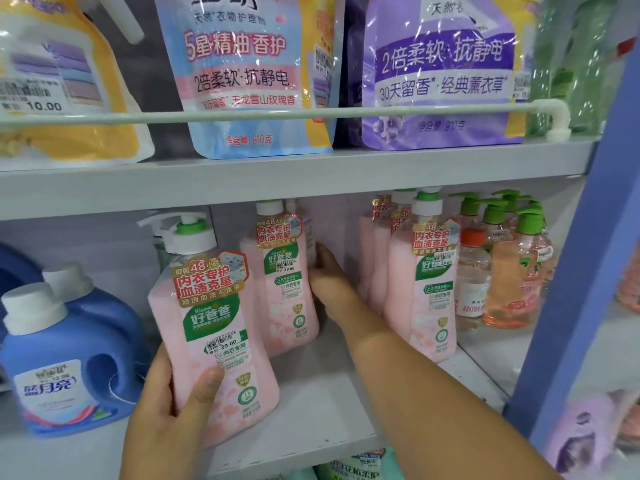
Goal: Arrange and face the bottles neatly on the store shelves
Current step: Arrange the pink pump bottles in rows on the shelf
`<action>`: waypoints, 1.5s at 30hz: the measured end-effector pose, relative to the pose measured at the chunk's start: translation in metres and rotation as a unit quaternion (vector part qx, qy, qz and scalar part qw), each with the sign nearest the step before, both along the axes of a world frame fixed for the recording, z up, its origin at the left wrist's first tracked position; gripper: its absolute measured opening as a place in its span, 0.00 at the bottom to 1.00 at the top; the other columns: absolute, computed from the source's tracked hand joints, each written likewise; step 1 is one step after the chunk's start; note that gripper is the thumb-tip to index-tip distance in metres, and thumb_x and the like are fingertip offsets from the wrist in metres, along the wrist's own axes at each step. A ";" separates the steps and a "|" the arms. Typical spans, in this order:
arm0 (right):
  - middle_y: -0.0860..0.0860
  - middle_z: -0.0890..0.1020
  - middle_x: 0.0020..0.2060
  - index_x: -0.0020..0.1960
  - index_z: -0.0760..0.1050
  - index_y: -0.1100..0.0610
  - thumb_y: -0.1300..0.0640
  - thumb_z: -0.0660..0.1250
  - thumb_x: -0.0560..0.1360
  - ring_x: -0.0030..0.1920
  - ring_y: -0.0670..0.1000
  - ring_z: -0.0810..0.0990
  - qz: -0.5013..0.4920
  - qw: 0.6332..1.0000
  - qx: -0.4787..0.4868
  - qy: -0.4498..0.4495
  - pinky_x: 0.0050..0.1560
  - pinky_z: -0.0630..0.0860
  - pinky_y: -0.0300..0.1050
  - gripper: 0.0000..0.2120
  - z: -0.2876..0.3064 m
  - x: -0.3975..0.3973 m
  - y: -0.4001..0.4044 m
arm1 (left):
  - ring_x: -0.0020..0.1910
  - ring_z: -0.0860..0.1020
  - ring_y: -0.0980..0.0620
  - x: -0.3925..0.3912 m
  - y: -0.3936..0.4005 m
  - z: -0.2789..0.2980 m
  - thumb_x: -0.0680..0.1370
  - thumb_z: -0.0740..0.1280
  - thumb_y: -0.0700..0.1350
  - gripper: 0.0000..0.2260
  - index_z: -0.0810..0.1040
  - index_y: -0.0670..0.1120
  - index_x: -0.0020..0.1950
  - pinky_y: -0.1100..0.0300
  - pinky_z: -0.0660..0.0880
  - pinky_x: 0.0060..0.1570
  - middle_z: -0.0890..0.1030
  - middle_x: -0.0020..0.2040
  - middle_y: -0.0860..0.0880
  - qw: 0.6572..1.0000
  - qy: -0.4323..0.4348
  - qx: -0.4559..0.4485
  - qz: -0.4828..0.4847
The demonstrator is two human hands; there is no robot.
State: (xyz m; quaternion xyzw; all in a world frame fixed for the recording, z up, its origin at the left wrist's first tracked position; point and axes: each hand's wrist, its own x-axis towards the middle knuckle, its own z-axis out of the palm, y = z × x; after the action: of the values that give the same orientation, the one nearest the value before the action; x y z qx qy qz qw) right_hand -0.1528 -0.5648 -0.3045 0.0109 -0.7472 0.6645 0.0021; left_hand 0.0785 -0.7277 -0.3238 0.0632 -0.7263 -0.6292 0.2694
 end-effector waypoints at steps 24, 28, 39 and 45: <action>0.55 0.61 0.76 0.83 0.45 0.47 0.46 0.76 0.71 0.75 0.57 0.66 -0.169 0.974 0.081 0.125 0.68 0.66 0.45 0.52 0.006 0.022 -0.008 | 0.44 0.80 0.74 0.000 -0.002 -0.001 0.78 0.71 0.40 0.24 0.74 0.56 0.72 0.75 0.74 0.33 0.82 0.51 0.71 1.000 -0.018 0.022 -0.012; 0.54 0.61 0.69 0.80 0.51 0.46 0.43 0.81 0.63 0.69 0.57 0.68 -0.174 0.965 0.143 0.131 0.66 0.68 0.43 0.56 0.000 0.018 -0.005 | 0.46 0.80 0.73 0.001 -0.003 -0.001 0.78 0.71 0.40 0.24 0.74 0.58 0.72 0.73 0.74 0.37 0.83 0.52 0.69 0.999 -0.016 0.023 -0.016; 0.52 0.77 0.54 0.59 0.69 0.49 0.56 0.81 0.66 0.41 0.39 0.79 -0.165 0.974 -0.020 0.156 0.27 0.74 0.29 0.28 -0.013 0.021 0.002 | 0.43 0.77 0.78 0.004 -0.001 0.002 0.78 0.71 0.39 0.22 0.74 0.59 0.68 0.76 0.71 0.37 0.83 0.52 0.67 1.000 -0.009 0.012 -0.021; 0.48 0.84 0.58 0.72 0.66 0.40 0.40 0.72 0.65 0.56 0.53 0.84 -0.141 0.983 -0.030 0.117 0.57 0.82 0.58 0.37 -0.028 -0.001 0.003 | 0.44 0.76 0.79 0.003 -0.003 0.002 0.78 0.71 0.40 0.22 0.73 0.60 0.67 0.75 0.70 0.38 0.82 0.53 0.69 1.000 -0.008 0.004 -0.024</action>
State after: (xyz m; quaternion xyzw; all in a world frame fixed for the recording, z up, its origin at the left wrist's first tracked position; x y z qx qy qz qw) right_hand -0.1541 -0.5615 -0.3324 -0.0171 -0.7156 0.6736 0.1840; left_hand 0.0816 -0.7302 -0.3217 0.0514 -0.7272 -0.6379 0.2483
